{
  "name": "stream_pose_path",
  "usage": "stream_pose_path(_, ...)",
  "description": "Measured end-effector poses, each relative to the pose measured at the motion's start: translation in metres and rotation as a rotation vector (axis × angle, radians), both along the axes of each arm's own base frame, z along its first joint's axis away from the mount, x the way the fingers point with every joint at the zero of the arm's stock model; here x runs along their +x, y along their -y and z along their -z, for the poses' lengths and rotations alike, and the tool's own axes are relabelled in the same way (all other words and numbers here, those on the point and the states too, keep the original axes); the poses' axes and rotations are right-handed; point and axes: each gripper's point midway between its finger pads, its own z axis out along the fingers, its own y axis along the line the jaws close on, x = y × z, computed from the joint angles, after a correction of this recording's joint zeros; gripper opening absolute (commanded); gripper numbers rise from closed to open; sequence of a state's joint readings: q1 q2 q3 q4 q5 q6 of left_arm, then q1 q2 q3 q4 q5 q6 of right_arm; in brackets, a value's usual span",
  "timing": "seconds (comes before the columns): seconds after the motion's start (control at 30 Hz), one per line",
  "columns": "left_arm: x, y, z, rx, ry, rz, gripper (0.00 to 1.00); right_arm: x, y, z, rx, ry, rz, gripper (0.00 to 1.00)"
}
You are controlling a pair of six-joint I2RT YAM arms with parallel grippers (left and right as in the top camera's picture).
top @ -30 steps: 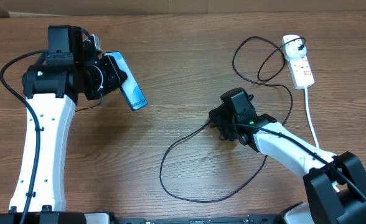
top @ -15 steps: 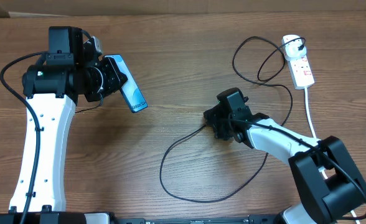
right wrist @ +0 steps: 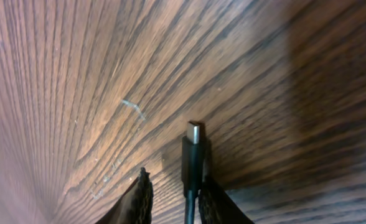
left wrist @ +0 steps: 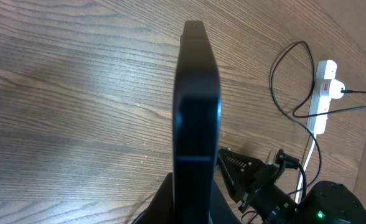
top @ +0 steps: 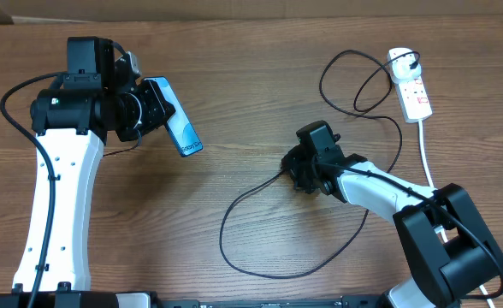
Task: Plug charger to phone and switch on socket
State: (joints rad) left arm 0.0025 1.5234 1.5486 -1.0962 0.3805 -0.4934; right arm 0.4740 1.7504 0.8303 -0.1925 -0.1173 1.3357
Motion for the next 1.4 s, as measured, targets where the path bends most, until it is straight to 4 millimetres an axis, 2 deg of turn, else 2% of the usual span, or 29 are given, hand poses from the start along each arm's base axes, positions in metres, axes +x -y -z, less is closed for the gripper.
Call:
stream_pose_path(0.13,0.000,0.000,0.000,-0.001,-0.001,0.000,0.04,0.000,0.001,0.000,-0.005,0.001,0.002,0.22)
stream_pose_path(0.33,0.000,0.000,0.000,-0.001,-0.001,0.000,0.04,0.001,0.004,0.002,-0.019,0.003,0.010,0.13)
stream_pose_path(0.47,-0.001,0.000,0.001,-0.001,-0.006,0.001,0.04,0.002,0.003,0.003,-0.024,0.009,-0.002,0.04)
stream_pose_path(0.87,-0.002,0.002,0.000,-0.011,-0.008,0.006,0.04,0.004,-0.006,0.002,0.004,0.036,-0.063,0.04)
stream_pose_path(1.0,-0.001,0.013,-0.006,-0.065,0.020,0.060,0.04,0.004,-0.009,-0.007,0.009,0.067,-0.115,0.04)
stream_pose_path(1.1,0.004,0.032,-0.022,-0.155,0.096,0.154,0.04,0.005,-0.016,-0.034,0.034,0.148,-0.186,0.04)
stream_pose_path(1.2,0.006,0.052,-0.042,-0.265,0.171,0.251,0.04,0.008,-0.030,-0.081,0.093,0.292,-0.297,0.04)
stream_pose_path(1.4,0.003,0.085,-0.094,-0.496,0.345,0.456,0.04,-0.013,-0.054,-0.163,0.233,0.522,-0.525,0.04)
